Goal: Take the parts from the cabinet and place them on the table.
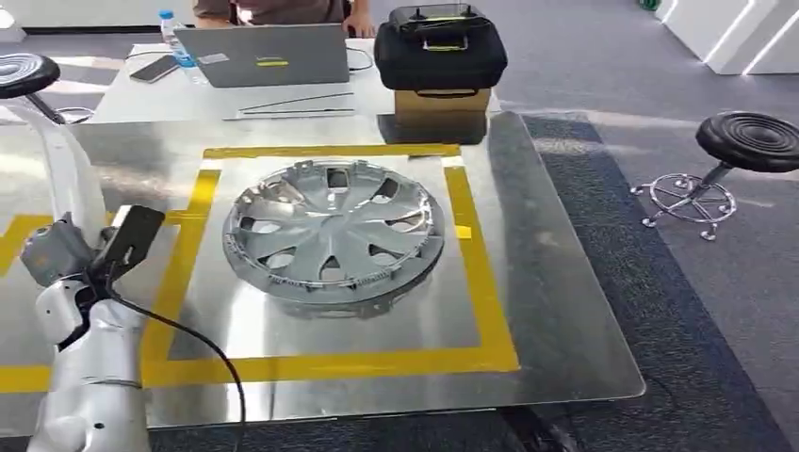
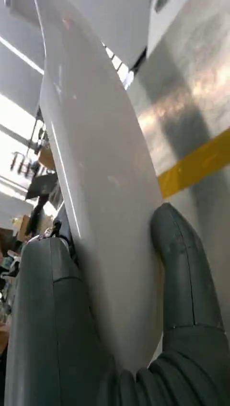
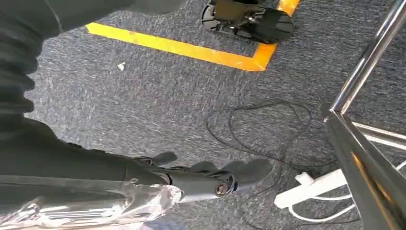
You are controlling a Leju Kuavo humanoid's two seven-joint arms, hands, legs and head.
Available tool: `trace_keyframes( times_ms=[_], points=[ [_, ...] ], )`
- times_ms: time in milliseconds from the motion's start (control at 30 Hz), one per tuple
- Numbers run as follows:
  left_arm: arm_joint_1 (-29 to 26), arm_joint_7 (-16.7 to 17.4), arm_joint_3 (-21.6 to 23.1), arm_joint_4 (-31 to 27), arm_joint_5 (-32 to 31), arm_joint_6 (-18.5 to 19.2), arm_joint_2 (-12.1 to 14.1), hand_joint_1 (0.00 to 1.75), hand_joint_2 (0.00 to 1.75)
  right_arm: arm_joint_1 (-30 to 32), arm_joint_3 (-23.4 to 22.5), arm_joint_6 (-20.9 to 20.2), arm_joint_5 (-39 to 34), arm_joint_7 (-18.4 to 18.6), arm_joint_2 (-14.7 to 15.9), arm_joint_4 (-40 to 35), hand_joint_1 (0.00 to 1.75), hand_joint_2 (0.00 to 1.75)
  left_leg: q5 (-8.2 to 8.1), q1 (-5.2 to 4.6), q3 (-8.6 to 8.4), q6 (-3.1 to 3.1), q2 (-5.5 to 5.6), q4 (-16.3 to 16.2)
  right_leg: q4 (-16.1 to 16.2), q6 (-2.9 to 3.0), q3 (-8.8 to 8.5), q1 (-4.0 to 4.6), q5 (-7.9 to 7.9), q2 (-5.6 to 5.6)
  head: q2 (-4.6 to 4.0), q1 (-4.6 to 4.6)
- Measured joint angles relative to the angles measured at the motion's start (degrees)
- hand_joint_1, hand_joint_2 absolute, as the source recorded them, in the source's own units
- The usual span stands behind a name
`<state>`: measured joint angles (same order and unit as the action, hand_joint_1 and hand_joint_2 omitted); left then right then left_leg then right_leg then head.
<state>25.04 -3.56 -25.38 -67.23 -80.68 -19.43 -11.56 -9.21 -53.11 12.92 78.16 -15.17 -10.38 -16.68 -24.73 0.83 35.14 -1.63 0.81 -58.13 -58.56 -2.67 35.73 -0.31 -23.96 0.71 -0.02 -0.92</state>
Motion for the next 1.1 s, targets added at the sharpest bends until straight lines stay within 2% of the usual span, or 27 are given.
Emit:
trace_keyframes(
  times_ms=[33, 67, 100, 167, 200, 233, 267, 300, 333, 367, 400, 467, 500, 567, 600, 667, 700, 733, 767, 800, 867, 900, 933, 1033, 1067, 1100],
  points=[
    [0.07, 0.52, 0.07, 0.85, -0.55, 0.06, 0.07, 1.75, 1.75, 0.00, 0.00, 0.00, -0.02, -0.02, 0.00, 0.00, 0.00, 1.75, 0.25, 0.26, -0.08, 0.47, -0.08, 0.12, -0.19, -0.33, 0.17, -0.11, -0.22, -0.01, 0.00, 0.11],
    [0.15, 1.07, 0.15, 1.46, -0.98, 0.11, 0.15, 1.75, 1.75, 0.02, 0.00, 0.00, -0.06, -0.07, 0.00, 0.00, 0.00, 1.75, 0.24, 0.28, -0.13, 0.93, -0.19, 0.14, -1.21, -0.60, 0.69, -0.13, -1.07, -0.20, 0.00, 0.00],
    [0.32, 1.62, 0.15, 1.97, -1.40, 0.17, 0.24, 1.75, 1.75, -0.01, 0.00, 0.00, -0.15, -0.09, 0.00, 0.00, 0.00, 1.75, 0.25, 0.26, -0.13, 1.26, -0.20, 0.13, -4.08, -0.76, 1.95, -0.11, -2.86, -0.28, 0.00, -0.29],
    [0.41, 2.21, 0.13, 3.10, -1.90, 0.48, 0.44, 1.75, 1.75, 0.01, 0.00, 0.02, -0.37, -0.11, 0.00, 0.00, 0.00, 1.75, 0.20, 0.08, -0.11, 1.52, -0.19, 0.13, -14.39, -0.88, 6.74, -0.11, -7.36, -0.28, 0.00, -0.33],
    [0.40, 2.36, 0.11, 3.58, -2.01, 0.57, 0.50, 1.75, 1.75, 0.08, 0.00, 0.00, -0.41, -0.11, 0.00, 0.00, 0.00, 1.75, 0.15, -0.01, -0.11, 1.60, -0.18, 0.12, -17.93, -0.84, 8.60, -0.11, -8.42, -0.28, 0.00, -0.31],
    [0.40, 2.40, 0.09, 4.12, -2.07, 0.65, 0.57, 1.75, 1.75, 0.15, 0.00, 0.00, -0.44, -0.09, 0.00, 0.00, 0.00, 1.75, 0.13, -0.11, -0.14, 1.63, -0.15, 0.11, -18.90, -0.74, 9.36, -0.11, -8.11, -0.28, 0.00, -0.35],
    [0.41, 2.64, 0.07, 4.41, -2.25, 0.85, 0.64, 1.75, 1.75, 0.19, 0.00, 0.02, -0.48, -0.09, 0.00, 0.00, 0.00, 1.75, 0.08, -0.18, -0.23, 1.68, -0.11, 0.11, -17.21, -0.53, 8.66, -0.10, -6.55, -0.28, 0.00, -0.31],
    [0.43, 3.30, 0.04, 4.65, -2.82, 1.07, 0.66, 1.75, 1.75, 0.17, 0.00, 0.04, -0.55, -0.07, 0.00, 0.00, 0.00, 1.75, 0.04, -0.25, -0.37, 1.64, -0.05, 0.10, -13.27, -0.25, 6.88, -0.06, -4.17, -0.28, 0.00, -0.35],
    [0.47, 4.04, 0.02, 4.83, -3.54, 1.09, 0.70, 1.75, 1.75, 0.13, 0.00, 0.07, -0.59, 0.00, 0.00, 0.00, 0.00, 1.75, -0.12, -0.27, -0.59, 1.52, -0.01, 0.10, -7.61, 0.05, 4.14, 0.00, -1.43, -0.28, 0.00, -0.28],
    [0.55, 5.07, -0.07, 5.02, -4.48, 1.09, 0.72, 1.75, 1.75, 0.14, 0.00, 0.09, -0.66, 0.00, 0.07, 0.00, 0.00, 1.75, -0.29, -0.27, -0.81, 1.30, 0.00, 0.10, -2.15, 0.40, 1.37, 0.10, 0.61, -0.27, 0.00, -0.35],
    [0.67, 5.73, -0.22, 5.13, -5.07, 1.05, 0.81, 1.75, 1.75, 0.04, 0.00, 0.11, -0.74, 0.00, 0.07, 0.00, 0.00, 1.75, -0.44, -0.67, -0.65, 0.98, 0.00, 0.00, -0.89, 0.33, 0.22, 0.35, -0.36, -0.24, 0.00, -0.26],
    [0.73, 6.46, -0.55, 5.48, -5.83, 1.00, 1.18, 1.75, 1.75, 0.20, 0.00, 0.18, -0.74, 0.00, 0.11, 0.00, 0.00, 1.75, -0.28, -0.46, -0.61, 0.50, 0.00, 0.12, -0.81, 0.44, 0.55, 0.43, -0.17, -0.08, 0.00, -0.20],
    [0.73, 6.88, -0.70, 5.59, -6.27, 0.87, 1.20, 1.75, 1.75, 0.29, -0.02, 0.17, -0.85, 0.00, 0.20, 0.00, 0.00, 1.75, -0.22, -0.34, -0.70, 0.11, 0.00, 0.38, -0.86, 0.76, 0.60, 0.60, -0.21, -0.06, 0.00, -0.24],
    [0.67, 7.36, -1.00, 5.59, -7.06, 0.87, 1.44, 1.75, 1.75, 0.22, -0.02, 0.20, -0.89, -0.08, 0.20, 0.00, 0.00, 1.75, -0.84, -0.23, -0.72, -0.60, -0.10, 0.00, -0.03, 1.44, 0.09, 0.14, 0.20, -0.09, 0.00, -0.22],
    [0.68, 7.45, -1.11, 5.59, -7.34, 0.87, 1.49, 1.75, 1.75, 0.15, -0.02, 0.20, -0.90, -0.20, 0.20, 0.00, 0.00, 1.75, -2.30, -0.30, 0.18, -0.91, -0.17, -1.93, 0.09, 1.70, 0.02, 0.08, 0.22, -0.12, 0.00, 0.04],
    [0.58, 7.78, -1.62, 5.61, -7.84, 0.89, 1.86, 1.75, 1.75, 0.21, -0.02, 0.20, -1.01, -0.28, 0.20, 0.00, 0.00, 1.75, -6.75, -0.25, 4.45, -1.35, -0.17, -10.70, 0.08, 1.89, 0.04, 0.04, 0.14, -0.13, 0.00, 0.02],
    [0.35, 8.00, -2.01, 5.64, -8.08, 0.89, 1.97, 1.75, 1.75, 0.30, -0.04, 0.20, -1.05, -0.31, 0.20, 0.00, 0.00, 1.75, -8.34, -0.25, 6.73, -1.47, -0.18, -15.15, 0.07, 1.94, 0.05, 0.03, 0.11, -0.13, 0.00, 0.00],
    [0.02, 8.19, -2.45, 5.66, -8.15, 0.90, 2.10, 1.75, 1.75, 0.38, -0.04, 0.20, -1.05, -0.31, 0.20, 0.00, 0.00, 1.75, -8.43, -0.24, 7.93, -1.54, -0.18, -17.20, 0.07, 1.94, 0.03, -0.02, 0.10, -0.13, 0.00, 0.00],
    [-0.25, 8.35, -2.67, 5.66, -8.24, 0.89, 2.23, 1.75, 1.75, 0.40, -0.04, 0.20, -1.07, -0.31, 0.20, 0.00, 0.00, 1.75, -6.99, -0.23, 7.69, -1.57, -0.18, -16.32, 0.06, 1.91, -0.03, -0.08, 0.08, -0.12, 0.00, 0.02],
    [-0.30, 8.35, -2.82, 5.66, -8.43, 0.92, 2.32, 1.75, 1.75, 0.37, -0.04, 0.17, -1.07, -0.33, 0.20, 0.00, 0.00, 1.75, -4.55, -0.20, 6.29, -1.58, -0.19, -13.13, 0.04, 1.87, -0.08, -0.18, 0.06, -0.11, 0.00, 0.00],
    [-0.25, 8.35, -3.06, 5.66, -8.70, 0.92, 2.45, 1.75, 1.75, 0.29, -0.04, 0.17, -1.07, -0.35, 0.20, 0.00, 0.00, 1.75, 0.21, 0.03, 1.53, -1.86, -0.32, -3.70, -0.11, 1.40, -0.28, -0.38, -0.15, -0.11, 0.00, 0.00],
    [-0.14, 8.54, -3.36, 5.72, -8.76, 0.92, 2.45, 1.75, 1.75, 0.24, -0.04, 0.20, -1.09, -0.37, 0.24, -0.02, 0.00, 1.75, 0.38, 0.17, -0.23, -2.27, -0.49, -0.32, -0.55, 0.87, -0.07, 0.15, -0.38, -0.08, 0.00, 0.19],
    [-0.13, 8.74, -3.52, 5.72, -8.87, 0.92, 2.45, 1.75, 1.75, 0.21, -0.02, 0.20, -1.13, -0.37, 0.24, -0.02, 0.00, 1.75, -0.03, 0.14, -0.28, -1.02, 0.04, 0.11, -0.82, 0.66, 0.19, 0.12, -0.47, 0.02, 0.00, 0.18],
    [-0.97, 9.55, -4.04, 5.92, -9.22, 0.98, 2.45, 1.75, 1.75, 0.44, -0.04, 0.20, -1.35, -0.46, 0.24, -0.02, 0.00, 1.75, 0.09, -0.01, -0.09, 0.20, -0.01, -0.03, -0.30, 0.00, 0.00, 0.03, -0.22, 0.01, 0.00, 0.04],
    [-0.97, 9.57, -4.04, 5.92, -9.33, 0.96, 2.45, 1.75, 1.75, 0.43, -0.04, 0.20, -1.44, -0.48, 0.24, -0.02, 0.00, 1.75, 0.21, 0.26, -0.16, 0.55, -0.05, 0.09, -0.49, -0.32, 0.42, -0.04, -0.59, -0.04, 0.00, 0.11],
    [-0.92, 9.83, -4.02, 5.94, -9.33, 0.96, 2.45, 1.75, 1.75, 0.35, -0.04, 0.22, -1.59, -0.55, 0.24, -0.02, 0.00, 1.75, 0.21, 0.26, -0.21, 0.99, -0.05, 0.09, -2.43, -0.60, 1.01, -0.02, -2.06, -0.24, 0.00, -0.40]
  ],
)
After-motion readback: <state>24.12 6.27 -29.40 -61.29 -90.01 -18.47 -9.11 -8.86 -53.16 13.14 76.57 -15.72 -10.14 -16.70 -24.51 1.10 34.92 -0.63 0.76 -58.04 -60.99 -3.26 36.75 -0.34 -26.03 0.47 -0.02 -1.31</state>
